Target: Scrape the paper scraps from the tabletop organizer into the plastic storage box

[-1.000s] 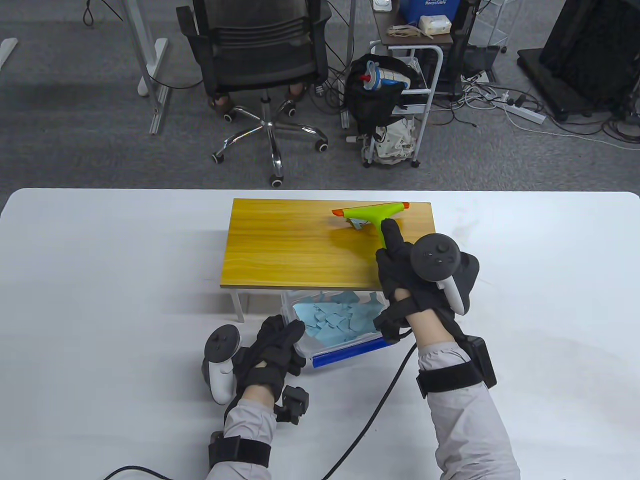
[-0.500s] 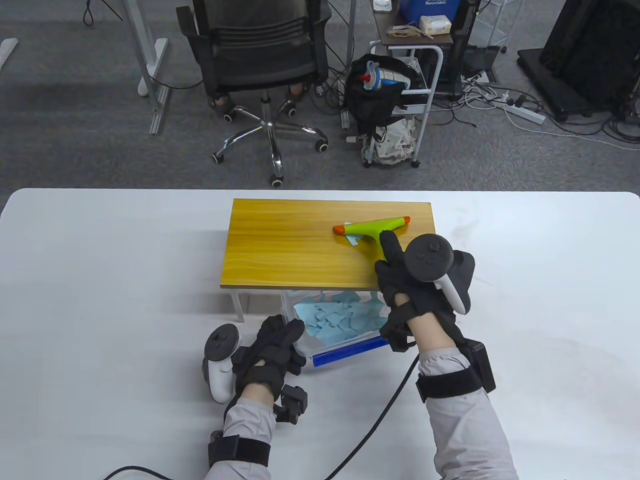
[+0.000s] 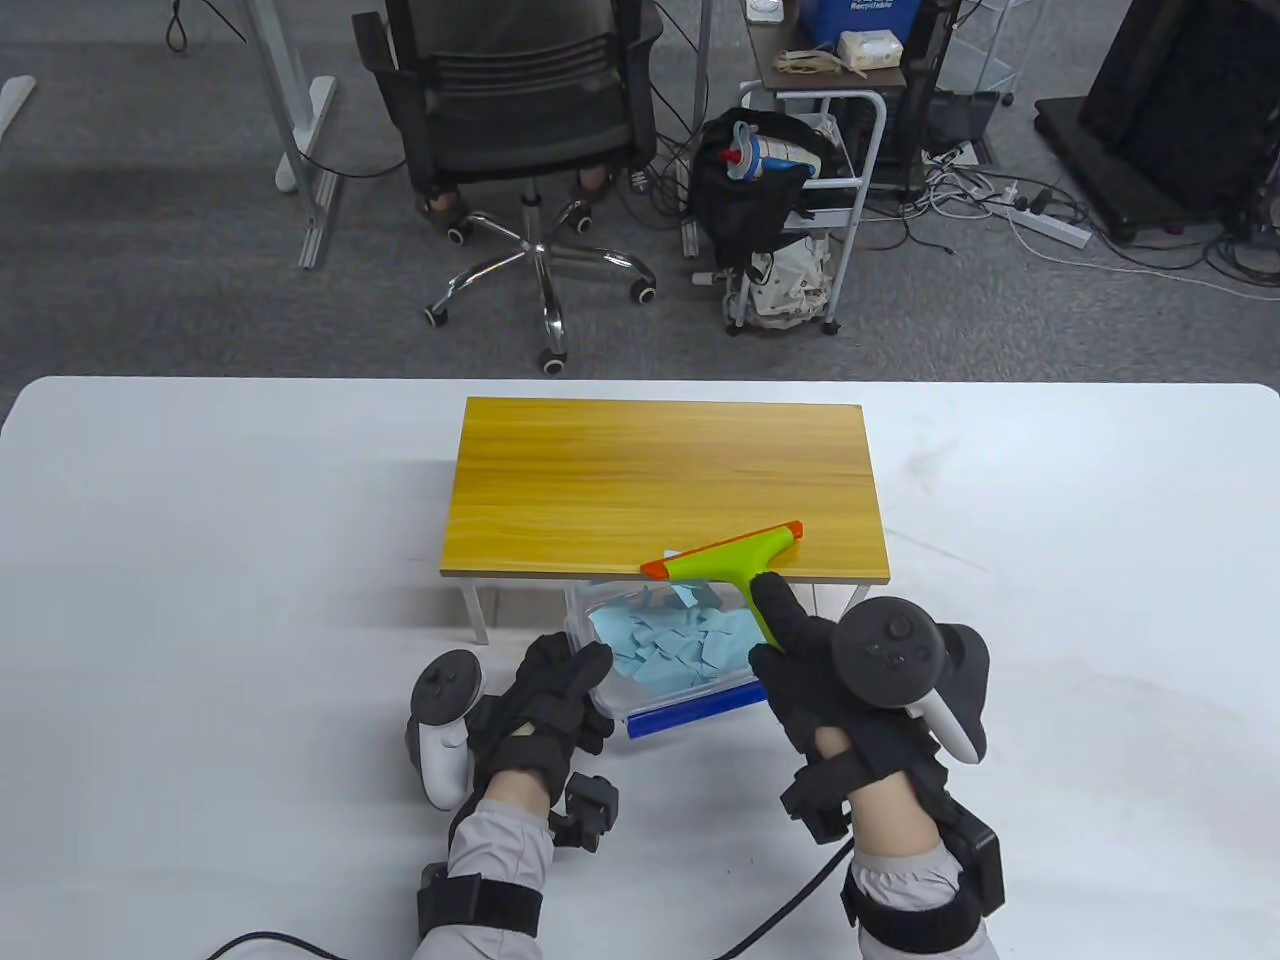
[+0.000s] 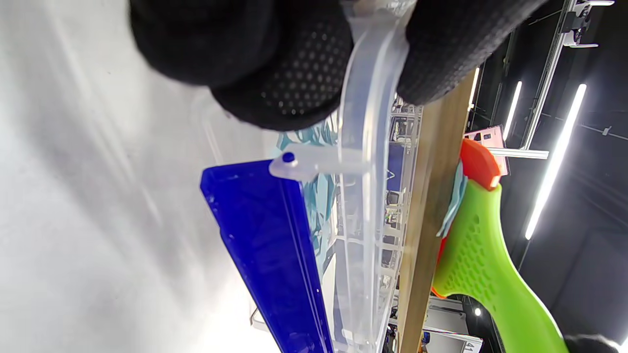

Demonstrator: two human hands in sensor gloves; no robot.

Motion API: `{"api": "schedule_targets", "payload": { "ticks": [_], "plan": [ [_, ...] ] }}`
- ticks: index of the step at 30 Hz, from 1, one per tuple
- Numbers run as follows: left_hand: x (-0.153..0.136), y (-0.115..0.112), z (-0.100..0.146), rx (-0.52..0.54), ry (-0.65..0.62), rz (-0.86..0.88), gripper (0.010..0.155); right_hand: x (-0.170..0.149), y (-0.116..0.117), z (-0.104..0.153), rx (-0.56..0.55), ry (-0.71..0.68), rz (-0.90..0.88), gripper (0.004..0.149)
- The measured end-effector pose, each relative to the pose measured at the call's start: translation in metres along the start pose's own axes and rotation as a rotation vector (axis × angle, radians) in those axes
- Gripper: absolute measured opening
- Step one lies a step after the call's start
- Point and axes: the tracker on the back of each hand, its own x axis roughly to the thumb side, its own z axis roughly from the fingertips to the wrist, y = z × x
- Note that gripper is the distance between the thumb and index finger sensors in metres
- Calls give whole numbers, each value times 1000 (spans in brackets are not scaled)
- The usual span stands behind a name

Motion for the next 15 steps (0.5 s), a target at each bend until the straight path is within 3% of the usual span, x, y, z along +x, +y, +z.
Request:
{"api": "schedule_targets", "payload": {
  "ticks": [7, 12, 15],
  "plan": [
    [-1, 3, 1, 10, 2, 2, 66, -3, -17, 14, 17, -21, -9, 57],
    [-1, 6, 3, 26, 5, -11, 66, -12, -34, 25, -44, -11, -47, 56],
    [-1, 10, 5, 30, 3, -17, 66, -25, -47, 28, -140, 9, -115, 57]
  ]
}}
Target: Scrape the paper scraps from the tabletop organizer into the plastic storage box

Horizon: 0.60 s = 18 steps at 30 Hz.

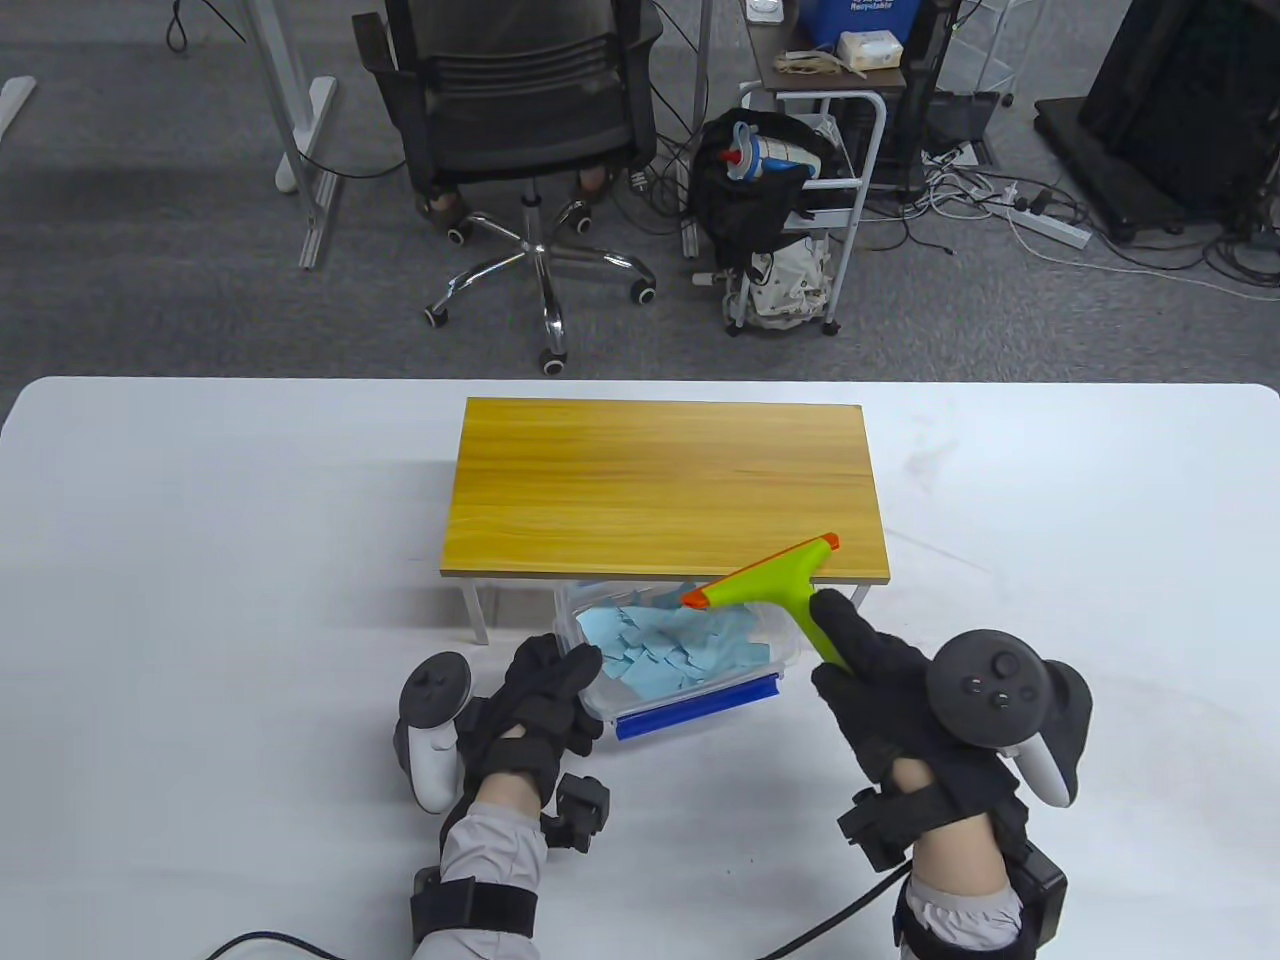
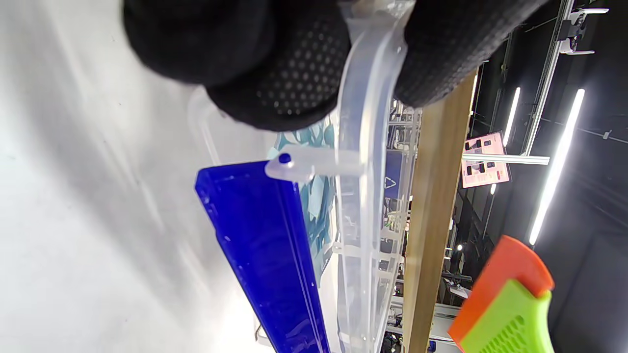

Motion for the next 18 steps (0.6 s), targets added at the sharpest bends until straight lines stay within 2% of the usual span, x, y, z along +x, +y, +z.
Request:
{"api": "schedule_targets", "payload": {
  "ticks": [5, 10, 13, 18],
  "plan": [
    [2, 9, 5, -17, 6, -23, 66, -29, -18, -2, -140, 61, -97, 58],
    [5, 19, 10, -33, 17, -78, 66, -74, -29, -6, -317, 162, -177, 58],
    [7, 25, 12, -51, 29, -113, 66, -105, -28, -10, -389, 215, -210, 58],
    [6, 32, 13, -71, 52, -121, 66, -149, -10, -15, -469, 302, -209, 59]
  ]
}}
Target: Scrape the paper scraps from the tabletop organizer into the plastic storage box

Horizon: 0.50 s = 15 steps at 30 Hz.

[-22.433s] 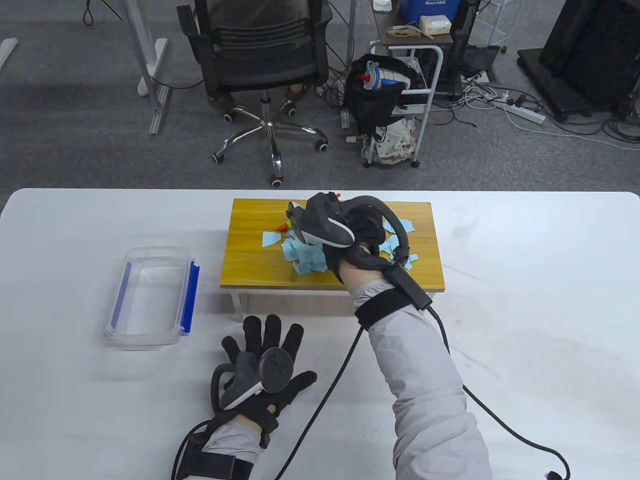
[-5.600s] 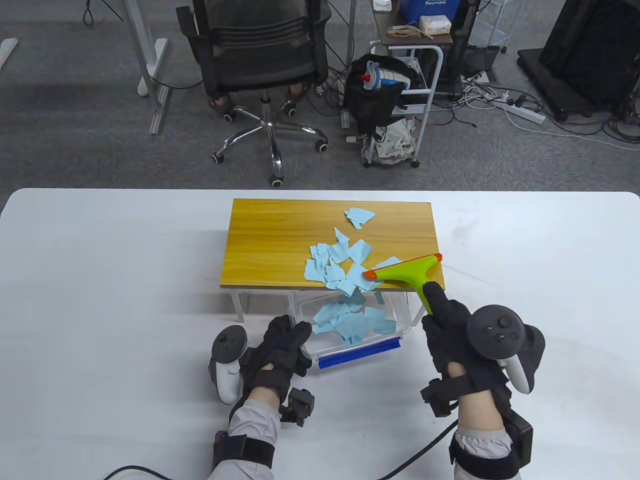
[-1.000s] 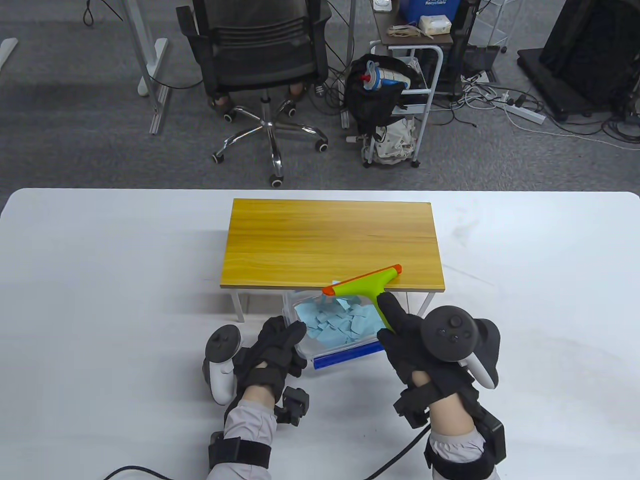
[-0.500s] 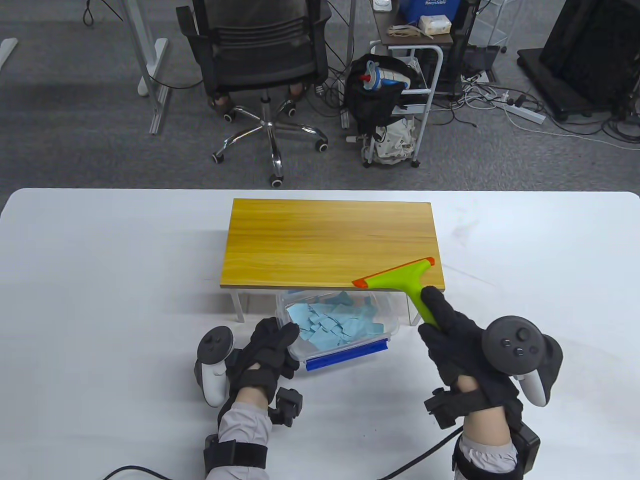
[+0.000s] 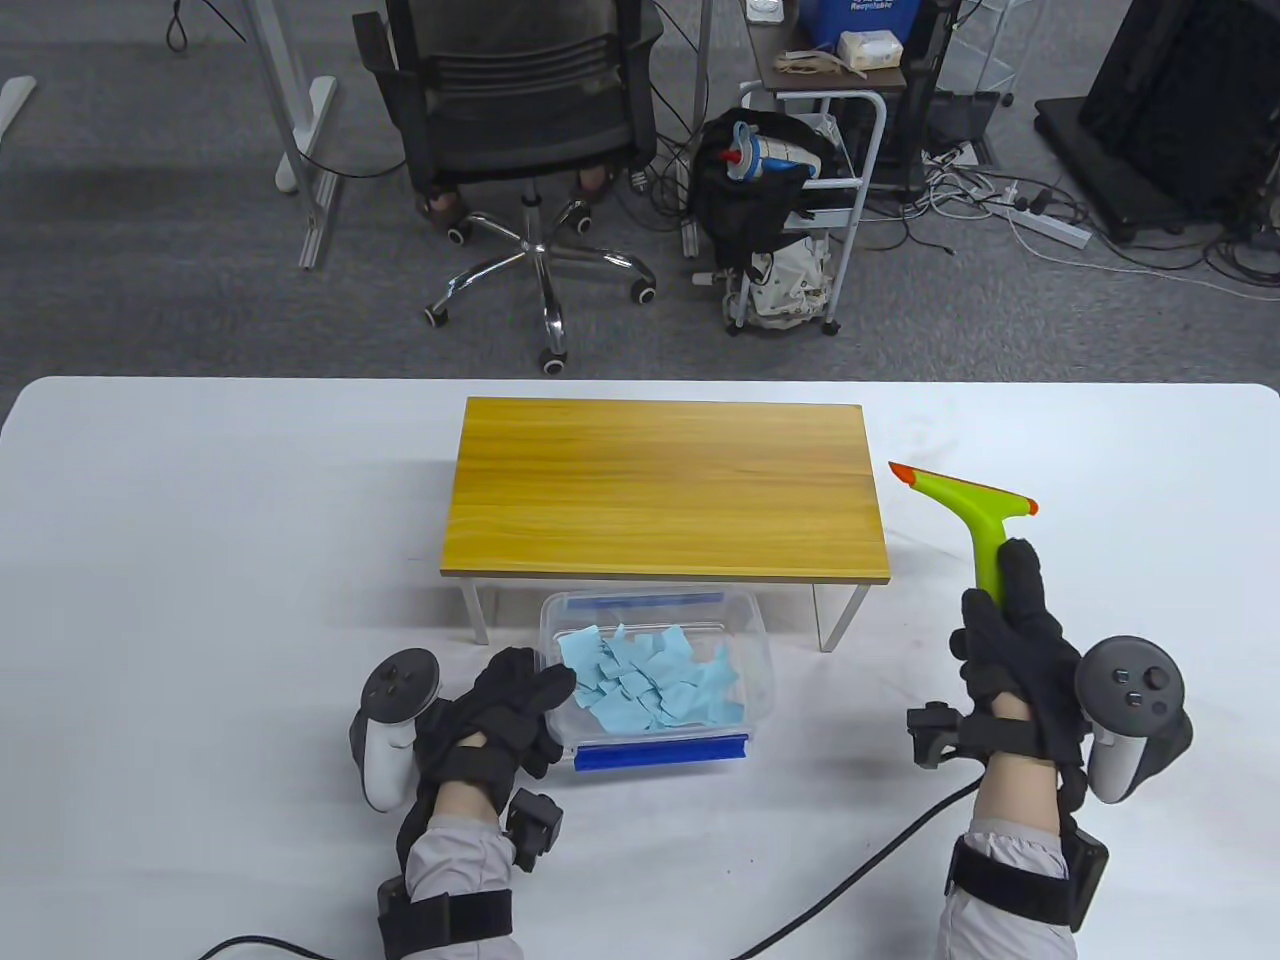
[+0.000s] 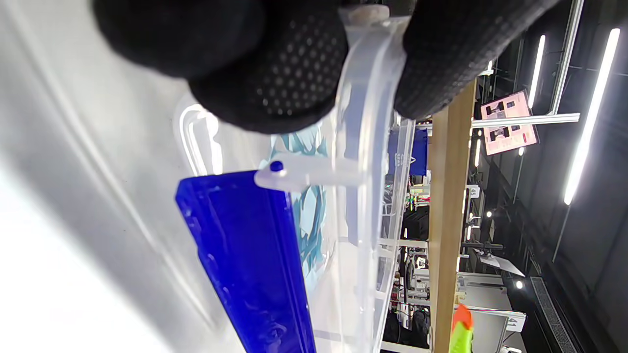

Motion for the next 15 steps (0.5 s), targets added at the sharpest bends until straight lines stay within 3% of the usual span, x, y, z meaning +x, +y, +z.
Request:
{"api": "schedule_targets", "payload": {
  "ticks": [5, 9, 15],
  "plan": [
    [-1, 6, 1, -21, 14, 1, 66, -35, 17, -2, -9, 45, 74, 59],
    [0, 9, 1, -61, 14, -7, 66, -41, 22, -2, 0, 67, 157, 58],
    [9, 15, 6, -120, -35, -8, 66, -39, 21, -2, -3, 66, 139, 58]
  ]
}}
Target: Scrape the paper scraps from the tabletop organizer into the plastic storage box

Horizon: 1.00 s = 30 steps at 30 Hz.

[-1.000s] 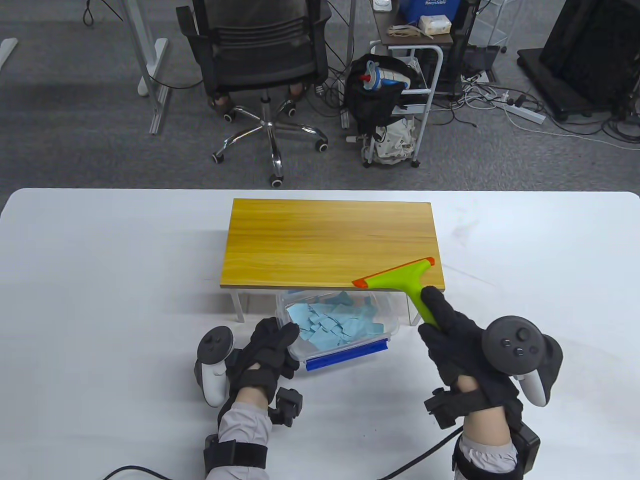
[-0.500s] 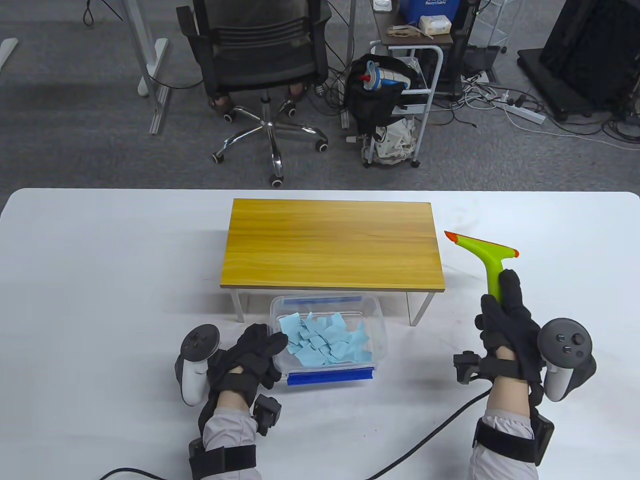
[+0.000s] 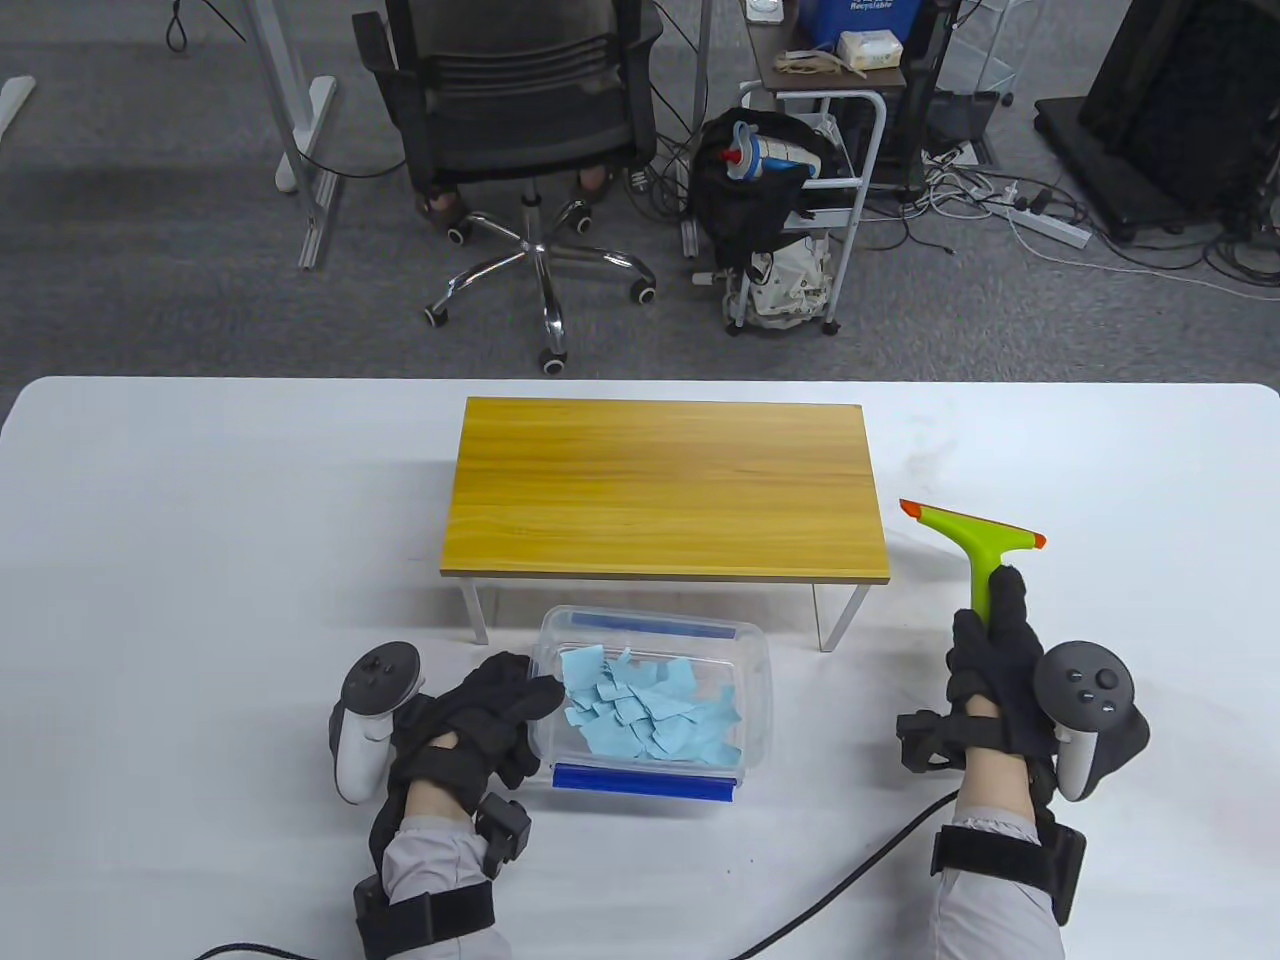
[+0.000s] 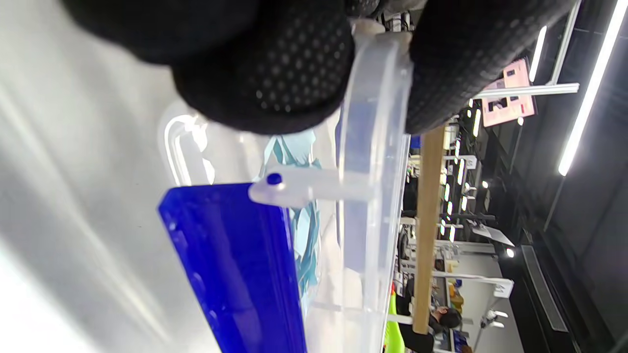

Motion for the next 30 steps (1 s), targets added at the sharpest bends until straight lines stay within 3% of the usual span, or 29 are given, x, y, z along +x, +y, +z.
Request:
{"api": "schedule_targets", "payload": {
  "ticks": [8, 12, 21, 27, 30],
  "plan": [
    [49, -2, 23, -39, -234, 38, 66, 0, -6, -1, -5, 5, -64, 58],
    [72, 8, 34, 34, -324, 105, 66, 2, -9, -1, -10, -1, -98, 58],
    [93, 56, 68, 496, -385, 283, 67, 5, -17, -1, -23, 7, -122, 57],
    [68, 90, 80, 777, -316, 357, 67, 5, -22, -1, -35, 13, -155, 57],
    [49, 102, 80, 852, -249, 434, 67, 6, -25, -1, -46, 10, -166, 57]
  ]
}}
